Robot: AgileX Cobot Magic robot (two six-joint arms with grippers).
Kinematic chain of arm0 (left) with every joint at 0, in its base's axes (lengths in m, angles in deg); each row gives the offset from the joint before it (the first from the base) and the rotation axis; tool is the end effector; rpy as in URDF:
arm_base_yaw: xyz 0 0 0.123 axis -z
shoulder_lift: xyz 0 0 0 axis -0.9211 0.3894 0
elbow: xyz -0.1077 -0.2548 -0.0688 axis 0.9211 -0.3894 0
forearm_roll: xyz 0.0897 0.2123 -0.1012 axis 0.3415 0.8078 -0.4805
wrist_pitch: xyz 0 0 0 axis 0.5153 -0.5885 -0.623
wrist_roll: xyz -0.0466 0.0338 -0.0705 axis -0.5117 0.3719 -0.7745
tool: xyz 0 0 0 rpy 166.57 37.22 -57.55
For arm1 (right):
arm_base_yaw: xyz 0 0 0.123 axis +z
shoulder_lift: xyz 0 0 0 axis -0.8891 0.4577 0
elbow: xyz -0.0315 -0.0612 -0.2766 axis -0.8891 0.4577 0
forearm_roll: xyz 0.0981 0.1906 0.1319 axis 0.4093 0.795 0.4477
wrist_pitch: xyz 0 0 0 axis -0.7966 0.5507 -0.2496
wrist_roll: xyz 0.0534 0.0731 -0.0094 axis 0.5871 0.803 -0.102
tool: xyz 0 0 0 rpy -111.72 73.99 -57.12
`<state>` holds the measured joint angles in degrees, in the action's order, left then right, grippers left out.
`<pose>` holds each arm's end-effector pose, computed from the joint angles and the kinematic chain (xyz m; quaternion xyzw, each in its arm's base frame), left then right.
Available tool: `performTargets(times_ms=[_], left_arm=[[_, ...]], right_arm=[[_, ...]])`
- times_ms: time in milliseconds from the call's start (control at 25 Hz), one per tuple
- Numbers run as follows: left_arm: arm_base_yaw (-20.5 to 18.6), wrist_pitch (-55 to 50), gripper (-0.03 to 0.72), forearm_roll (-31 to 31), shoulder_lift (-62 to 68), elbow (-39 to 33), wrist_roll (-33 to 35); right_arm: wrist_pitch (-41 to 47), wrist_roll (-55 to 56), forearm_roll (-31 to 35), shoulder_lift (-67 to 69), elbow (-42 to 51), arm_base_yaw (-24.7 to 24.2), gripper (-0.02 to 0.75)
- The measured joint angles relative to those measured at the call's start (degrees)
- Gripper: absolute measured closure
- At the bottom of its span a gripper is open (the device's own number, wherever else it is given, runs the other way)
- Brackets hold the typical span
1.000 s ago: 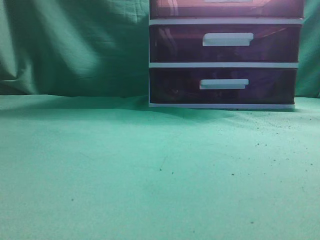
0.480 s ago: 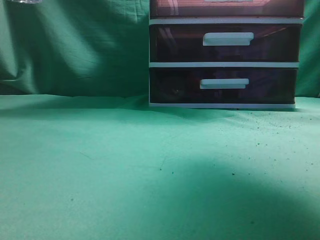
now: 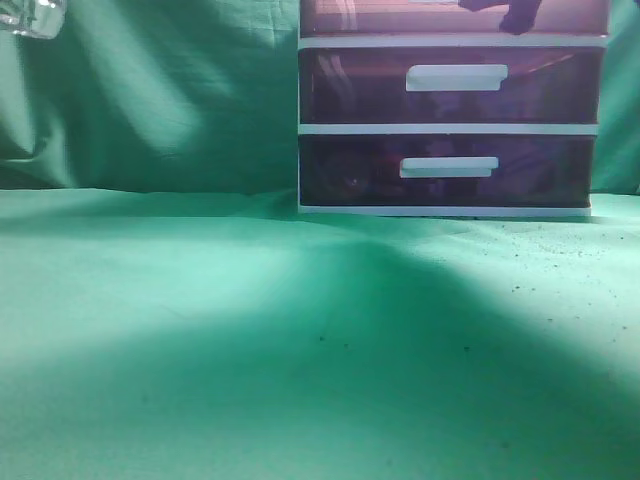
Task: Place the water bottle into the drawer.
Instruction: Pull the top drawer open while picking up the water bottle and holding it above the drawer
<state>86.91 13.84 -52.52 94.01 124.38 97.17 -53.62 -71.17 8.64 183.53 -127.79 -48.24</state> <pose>0.2469 -0.0978 0.3695 0.2478 0.8872 -0.0778 0.3813 0.3911 0.1056 0.2772 -0.5635 0.5128 -0.3293 0.5577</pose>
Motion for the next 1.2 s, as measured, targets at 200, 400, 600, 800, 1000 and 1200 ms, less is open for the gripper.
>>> performTargets(times_ms=[200,400,600,800,1000,1200], left_arm=[[0.0,0.0,0.391,0.2,0.0,0.0,0.0],[0.0,0.0,0.391,0.2,0.0,0.0,0.0],[0.0,0.0,0.391,0.2,0.0,0.0,0.0],[0.0,0.0,0.391,0.2,0.0,0.0,0.0],[0.0,0.0,0.391,0.2,0.0,0.0,0.0],[0.0,0.0,0.391,0.2,0.0,0.0,0.0]], right_arm=[[-2.0,-0.1,-1.6,3.4,-3.7,0.0,0.473],[-3.4,-0.1,-1.9,5.5,-5.9,0.0,0.5],[-5.0,-0.1,-2.1,7.2,-6.8,0.0,0.54],[-4.2,-0.4,-2.5,6.9,-6.8,0.0,0.596],[-2.2,-2.0,-4.1,2.3,-2.6,0.0,0.655],[-0.8,-2.2,-4.8,-6.8,7.2,0.4,0.655]])
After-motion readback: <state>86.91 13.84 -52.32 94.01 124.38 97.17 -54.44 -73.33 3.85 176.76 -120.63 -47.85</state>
